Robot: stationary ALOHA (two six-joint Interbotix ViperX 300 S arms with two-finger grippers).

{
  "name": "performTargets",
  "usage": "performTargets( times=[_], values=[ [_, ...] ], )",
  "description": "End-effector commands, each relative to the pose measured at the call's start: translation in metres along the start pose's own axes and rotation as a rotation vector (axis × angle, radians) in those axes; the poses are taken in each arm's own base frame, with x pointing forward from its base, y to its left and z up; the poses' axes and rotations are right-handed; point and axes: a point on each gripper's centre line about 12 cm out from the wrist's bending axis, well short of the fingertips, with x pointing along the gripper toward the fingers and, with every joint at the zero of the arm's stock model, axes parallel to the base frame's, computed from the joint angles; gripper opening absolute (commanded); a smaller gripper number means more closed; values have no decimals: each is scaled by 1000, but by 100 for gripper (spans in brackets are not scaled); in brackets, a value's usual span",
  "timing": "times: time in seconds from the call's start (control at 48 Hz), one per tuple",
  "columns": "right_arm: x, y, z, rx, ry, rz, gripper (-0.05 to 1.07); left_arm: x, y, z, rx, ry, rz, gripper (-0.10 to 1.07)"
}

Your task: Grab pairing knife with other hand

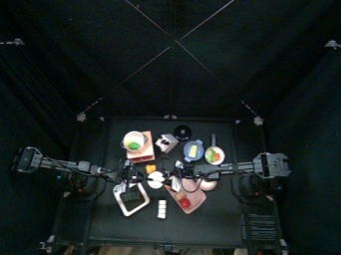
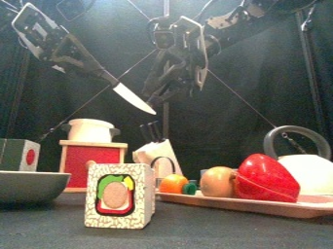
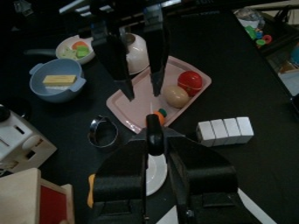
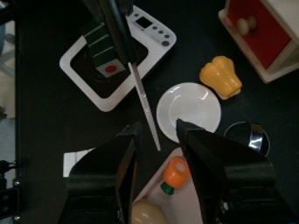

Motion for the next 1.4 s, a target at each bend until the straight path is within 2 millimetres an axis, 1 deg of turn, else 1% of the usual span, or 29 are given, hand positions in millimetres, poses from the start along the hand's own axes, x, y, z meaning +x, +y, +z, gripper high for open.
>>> performTargets(
  times=[0.0,0.104,0.208,0.417,0.5,0.771,0.896,1.042,1.375],
  values=[
    [-2,6,6,-35,-26,7,76,-1,1,7,-3,-18,2,49],
    [6,9,0,-85,-10,4,75,-1,1,7,-3,-18,2,49],
    [10,13,0,-103,-8,4,75,-1,0,6,-3,-17,2,49],
    [11,15,7,-109,-26,7,75,-1,1,6,-3,-16,3,49],
    [10,15,8,-111,-28,7,70,-1,1,6,-3,-17,2,49],
    [11,11,4,-96,-9,0,44,-1,1,6,-3,-15,3,49],
    [11,11,4,-92,-9,1,37,-1,1,6,-3,-15,3,49],
    [10,12,5,-92,-12,2,33,-1,0,5,-3,-14,0,49],
    [9,12,6,-95,-10,1,32,-1,0,3,-6,-9,0,49]
  ],
)
